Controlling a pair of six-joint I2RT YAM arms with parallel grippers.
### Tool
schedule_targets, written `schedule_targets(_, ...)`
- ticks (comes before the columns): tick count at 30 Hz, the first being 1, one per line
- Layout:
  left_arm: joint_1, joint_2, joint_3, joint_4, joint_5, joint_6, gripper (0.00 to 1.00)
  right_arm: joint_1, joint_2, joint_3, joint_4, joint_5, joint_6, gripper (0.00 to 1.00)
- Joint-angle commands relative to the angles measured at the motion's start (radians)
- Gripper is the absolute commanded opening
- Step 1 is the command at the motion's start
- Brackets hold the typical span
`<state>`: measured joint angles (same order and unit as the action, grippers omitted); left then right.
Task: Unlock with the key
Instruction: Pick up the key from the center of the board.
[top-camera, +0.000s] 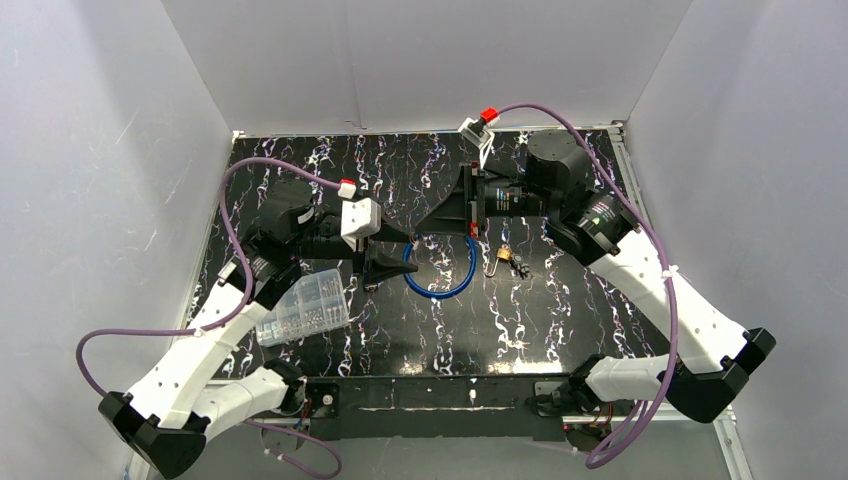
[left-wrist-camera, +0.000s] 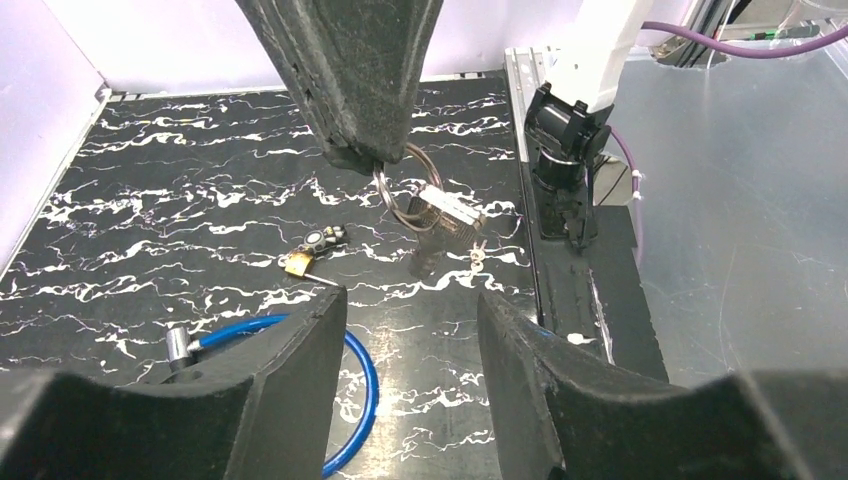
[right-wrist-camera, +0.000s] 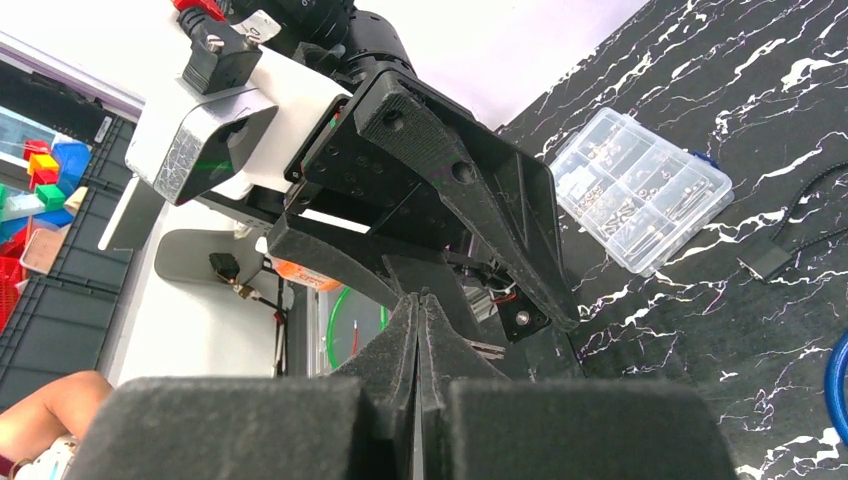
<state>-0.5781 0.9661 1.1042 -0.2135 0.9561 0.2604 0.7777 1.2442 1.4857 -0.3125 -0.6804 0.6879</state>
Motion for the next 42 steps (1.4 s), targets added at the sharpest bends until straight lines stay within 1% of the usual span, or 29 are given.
schedule_targets(1,-0.003,-0.008,0.026,0.038,-0.002,-0.026,0.47,0.008,-0.012,0.018,0.066,-0.010,0.013,0.01)
schedule_targets(6,-0.005,-0.005,0.038,0.047,0.001,-0.033,0.41,0.010,-0.007,0.001,0.074,-0.003,0.022,0.01)
schedule_targets(10,-0.004,-0.009,0.047,0.049,0.001,-0.028,0.32,0.009,-0.009,-0.010,0.076,0.011,0.020,0.01)
schedule_targets(14,-0.004,-0.012,0.051,0.045,0.019,-0.030,0.28,0.009,-0.005,-0.016,0.070,0.026,0.019,0.01)
schedule_targets(25,-0.005,-0.024,0.067,0.029,-0.016,-0.029,0.04,0.008,-0.017,-0.044,0.066,0.064,0.018,0.01)
schedule_targets(29,-0.005,-0.029,0.075,0.007,-0.034,-0.018,0.00,0.008,-0.038,-0.071,0.067,0.085,0.017,0.01)
schedule_targets(37,-0.002,-0.046,0.098,-0.068,-0.067,0.026,0.00,0.005,-0.099,-0.146,0.044,0.122,0.009,0.01)
schedule_targets(42,-0.003,-0.051,0.121,-0.149,-0.092,0.073,0.00,-0.001,-0.122,-0.149,0.026,0.136,-0.008,0.01)
